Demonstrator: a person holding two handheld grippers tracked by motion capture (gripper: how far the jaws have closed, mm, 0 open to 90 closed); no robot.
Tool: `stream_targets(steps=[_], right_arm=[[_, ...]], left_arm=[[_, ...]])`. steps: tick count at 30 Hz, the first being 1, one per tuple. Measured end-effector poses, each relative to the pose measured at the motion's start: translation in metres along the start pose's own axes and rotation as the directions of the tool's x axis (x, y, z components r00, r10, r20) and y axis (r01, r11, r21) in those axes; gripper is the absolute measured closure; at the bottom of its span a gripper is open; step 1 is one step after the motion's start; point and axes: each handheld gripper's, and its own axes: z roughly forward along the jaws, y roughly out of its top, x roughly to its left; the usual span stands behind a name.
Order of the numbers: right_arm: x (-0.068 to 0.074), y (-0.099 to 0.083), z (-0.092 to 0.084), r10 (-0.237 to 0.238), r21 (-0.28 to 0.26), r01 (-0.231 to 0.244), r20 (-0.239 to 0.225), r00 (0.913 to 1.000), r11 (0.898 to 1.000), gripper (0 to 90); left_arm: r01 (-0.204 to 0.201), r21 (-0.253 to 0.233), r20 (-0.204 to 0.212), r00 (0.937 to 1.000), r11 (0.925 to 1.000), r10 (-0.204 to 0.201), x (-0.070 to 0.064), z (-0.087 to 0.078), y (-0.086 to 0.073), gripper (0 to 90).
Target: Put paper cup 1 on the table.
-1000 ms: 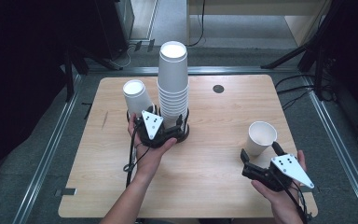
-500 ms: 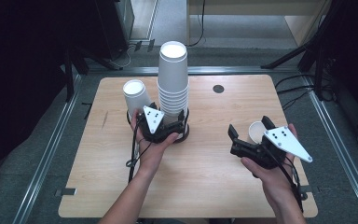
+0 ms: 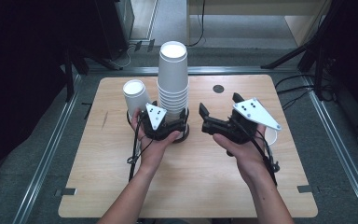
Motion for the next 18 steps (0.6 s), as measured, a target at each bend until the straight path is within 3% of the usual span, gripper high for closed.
stream_targets(steps=[7,18], right_arm=[[0.018,0.018,0.029,0.0,0.006,0.001,-0.047,0.9989,1.0,0.0],[0.044,0.029,0.065,0.002,0.026,0.001,-0.101,0.9948,1.0,0.0]], left_arm=[[0.007,0.008,0.01,0.9999,0.9999,-0.007,0.001,0.004,0.002,1.5],[0.04,-0.032,0.029,0.9988,0.9987,-0.039,-0.001,0.006,0.002,2.6]])
